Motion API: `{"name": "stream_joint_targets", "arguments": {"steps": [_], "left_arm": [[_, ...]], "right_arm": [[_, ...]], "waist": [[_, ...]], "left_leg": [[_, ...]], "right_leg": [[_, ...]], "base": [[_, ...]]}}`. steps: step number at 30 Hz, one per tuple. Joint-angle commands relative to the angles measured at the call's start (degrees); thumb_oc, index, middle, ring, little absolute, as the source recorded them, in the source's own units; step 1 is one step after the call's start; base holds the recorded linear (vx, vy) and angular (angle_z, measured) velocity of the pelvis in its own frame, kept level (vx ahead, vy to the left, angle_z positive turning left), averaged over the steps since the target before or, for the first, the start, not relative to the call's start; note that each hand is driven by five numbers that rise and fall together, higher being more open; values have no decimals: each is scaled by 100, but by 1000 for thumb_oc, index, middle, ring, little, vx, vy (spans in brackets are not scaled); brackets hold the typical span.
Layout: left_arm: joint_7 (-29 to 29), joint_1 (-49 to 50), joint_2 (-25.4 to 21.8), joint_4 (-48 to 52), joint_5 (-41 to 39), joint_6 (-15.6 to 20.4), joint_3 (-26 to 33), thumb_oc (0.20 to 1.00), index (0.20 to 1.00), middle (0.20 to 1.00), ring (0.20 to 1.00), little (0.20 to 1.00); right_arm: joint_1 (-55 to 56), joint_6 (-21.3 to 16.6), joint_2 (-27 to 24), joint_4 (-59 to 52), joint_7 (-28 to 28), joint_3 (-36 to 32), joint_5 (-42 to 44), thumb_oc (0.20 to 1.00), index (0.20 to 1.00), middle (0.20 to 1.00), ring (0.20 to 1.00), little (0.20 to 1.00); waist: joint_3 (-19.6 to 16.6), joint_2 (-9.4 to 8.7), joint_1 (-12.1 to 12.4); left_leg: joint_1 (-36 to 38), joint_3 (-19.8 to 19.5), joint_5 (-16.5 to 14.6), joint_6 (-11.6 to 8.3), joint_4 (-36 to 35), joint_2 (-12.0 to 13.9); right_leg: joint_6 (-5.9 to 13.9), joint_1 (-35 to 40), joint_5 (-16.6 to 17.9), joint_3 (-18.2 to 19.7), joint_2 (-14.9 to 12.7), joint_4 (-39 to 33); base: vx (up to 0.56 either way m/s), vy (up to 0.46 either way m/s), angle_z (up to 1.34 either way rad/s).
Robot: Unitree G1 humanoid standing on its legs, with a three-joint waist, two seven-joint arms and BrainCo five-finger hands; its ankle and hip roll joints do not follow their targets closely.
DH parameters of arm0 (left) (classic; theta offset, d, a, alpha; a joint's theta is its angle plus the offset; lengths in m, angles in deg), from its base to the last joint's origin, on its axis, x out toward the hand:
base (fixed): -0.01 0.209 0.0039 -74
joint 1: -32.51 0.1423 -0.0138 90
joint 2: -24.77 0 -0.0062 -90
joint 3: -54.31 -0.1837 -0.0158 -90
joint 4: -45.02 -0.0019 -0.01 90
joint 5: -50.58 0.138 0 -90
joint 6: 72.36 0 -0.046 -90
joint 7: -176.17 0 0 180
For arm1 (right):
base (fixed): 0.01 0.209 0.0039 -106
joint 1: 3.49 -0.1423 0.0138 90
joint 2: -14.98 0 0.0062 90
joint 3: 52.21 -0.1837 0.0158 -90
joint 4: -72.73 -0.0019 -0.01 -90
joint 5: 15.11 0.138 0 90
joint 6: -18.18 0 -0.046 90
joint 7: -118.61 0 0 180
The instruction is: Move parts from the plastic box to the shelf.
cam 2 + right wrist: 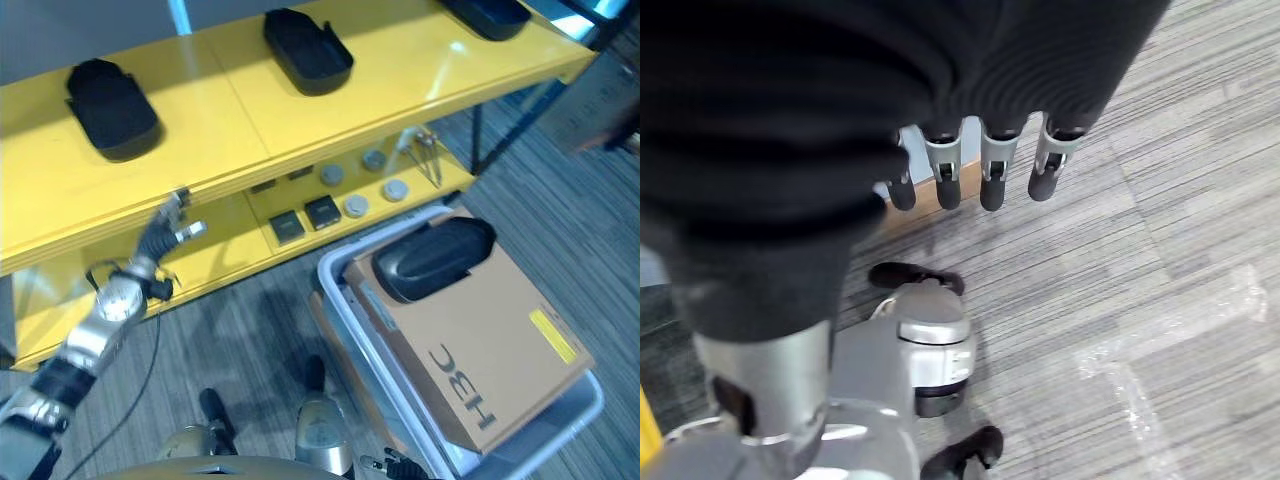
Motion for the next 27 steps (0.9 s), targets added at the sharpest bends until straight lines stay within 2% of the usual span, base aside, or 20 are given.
{"name": "stream_joint_targets", "arguments": {"steps": [1, 2, 3, 6, 7, 9, 10, 13, 14, 16, 19, 22, 23, 24, 26, 27], "left_arm": [[219, 11, -16, -640, 2, -322, -197, 1000, 1000, 1000, 1000, 1000], [87, 226, 9, -739, 162, -601, -236, 1000, 1000, 1000, 1000, 1000], [-67, 575, 36, -1257, 403, -359, -396, 1000, 1000, 1000, 1000, 1000], [-346, 1123, 222, -2079, 741, -337, -311, 1000, 1000, 1000, 1000, 1000], [-485, 1350, 332, -2681, 975, -129, -147, 1000, 1000, 1000, 1000, 1000], [-710, 1529, 503, -3880, 1558, 402, 136, 1000, 1000, 1000, 1000, 1000], [-717, 1520, 512, -3904, 1564, 424, 135, 1000, 1000, 1000, 1000, 1000], [-881, 1599, 740, -5085, 1687, 605, 435, 1000, 1000, 1000, 1000, 1000], [-969, 1538, 858, -5461, 1746, 597, 554, 1000, 1000, 1000, 1000, 1000], [-986, 1406, 921, -5671, 1790, 421, 649, 1000, 1000, 1000, 1000, 1000], [-1059, 1079, 1039, -5927, 1529, 249, 742, 1000, 1000, 1000, 1000, 1000], [-977, 930, 1081, -6023, 1377, 225, 874, 1000, 1000, 1000, 1000, 1000], [-901, 891, 1101, -6063, 1350, 234, 953, 1000, 1000, 1000, 1000, 1000], [-838, 892, 1129, -6128, 1297, 240, 995, 1000, 1000, 1000, 1000, 1000], [-776, 912, 1129, -6183, 1388, 255, 1008, 1000, 1000, 1000, 1000, 1000], [-756, 914, 1119, -6212, 1378, 281, 983, 1000, 1000, 1000, 1000, 1000]], "right_arm": [[-22, 324, -98, 278, -3, 77, 23, 1000, 1000, 1000, 1000, 1000], [-22, 393, -107, 269, 49, 44, 95, 1000, 1000, 1000, 1000, 1000], [-67, 483, -55, 300, 133, 25, 82, 1000, 1000, 1000, 1000, 1000], [-129, 655, 36, 293, 320, 75, 72, 1000, 1000, 1000, 1000, 1000], [-193, 653, 74, 336, 327, 88, -79, 1000, 1000, 1000, 1000, 1000], [-334, 757, 100, 423, 331, 185, 50, 1000, 1000, 1000, 1000, 1000], [-337, 758, 99, 424, 331, 187, 50, 1000, 1000, 1000, 1000, 1000], [-452, 1045, 107, 498, 382, 205, -56, 1000, 1000, 1000, 1000, 1000], [-444, 1015, 129, 590, 302, 209, -208, 1000, 1000, 1000, 1000, 1000], [-364, 759, 170, 644, 252, 152, -102, 1000, 1000, 1000, 1000, 1000], [-60, 295, 300, 493, 255, 33, -4, 1000, 1000, 1000, 1000, 1000], [135, 162, 308, 461, 199, -30, -254, 1000, 1000, 1000, 1000, 1000], [146, 141, 266, 494, 271, -57, -140, 1000, 1000, 1000, 1000, 1000], [77, 134, 177, 546, 160, -133, -66, 1000, 1000, 1000, 1000, 1000], [6, 90, 94, 624, 136, -176, -112, 1000, 1000, 1000, 1000, 1000], [-60, 117, 29, 672, 64, -172, -110, 1000, 1000, 1000, 1000, 1000]], "waist": [[-277, 64, 34], [-296, 90, 47], [-332, 103, 50], [-386, 99, 178], [-404, 103, 269], [-426, 77, 442], [-423, 78, 446], [-435, -22, 621], [-449, -145, 624], [-435, -242, 482], [-524, -368, 67], [-588, -409, -102], [-538, -385, -18], [-484, -332, 109], [-496, -280, 196], [-535, -238, 230]], "left_leg": [[-355, -347, -407, 365, 249, -165], [-279, -325, -413, 386, 167, -205], [-107, -320, -522, 354, 42, -273], [-49, -3, -536, 326, -2, -232], [-45, 178, -497, 310, -16, -203], [-48, 504, -413, 292, 0, -114], [-44, 510, -412, 290, -1, -111], [57, 1074, -303, 265, 55, 62], [114, 1305, -301, 234, 141, 165], [199, 1410, -348, 195, 275, 320], [302, 1565, -433, -13, 509, 604], [234, 1590, -529, -151, 1037, 858], [-14, 1189, -402, -293, 1582, 981], [-304, 546, -477, -322, 1883, 884], [-382, 98, -611, -265, 1689, 712], [-333, -86, -611, -268, 1343, 631]], "right_leg": [[401, -143, -531, 10, -523, 978], [427, -151, -465, -28, -569, 1031], [548, -151, -388, -108, -678, 1147], [634, -219, -214, -585, -826, 1274], [656, -248, -172, -882, -864, 1389], [591, -193, -331, -1377, -797, 1521], [588, -193, -334, -1372, -794, 1521], [448, 138, -487, -2199, -873, 1315], [446, 291, -367, -2483, -882, 1012], [443, 327, -339, -2373, -727, 792], [365, 355, -219, -2105, -355, 158], [223, 368, -234, -2037, -216, -85], [97, 385, -361, -1885, -125, -95], [7, 368, -474, -1659, -37, -53], [7, 317, -542, -1429, -30, -18], [41, 315, -555, -1300, -30, -61]], "base": [[-14, 132, 11], [30, 162, 11], [5, 152, 6], [-86, 60, -18], [-163, 4, -59], [-190, -67, -168], [-172, -131, -184], [-89, -209, -104], [-3, -378, -173], [-13, -444, -256], [-51, -403, -136], [-49, -221, -90], [-44, -104, -101], [-24, -16, -76], [35, 125, -149], [110, 245, -205]]}}
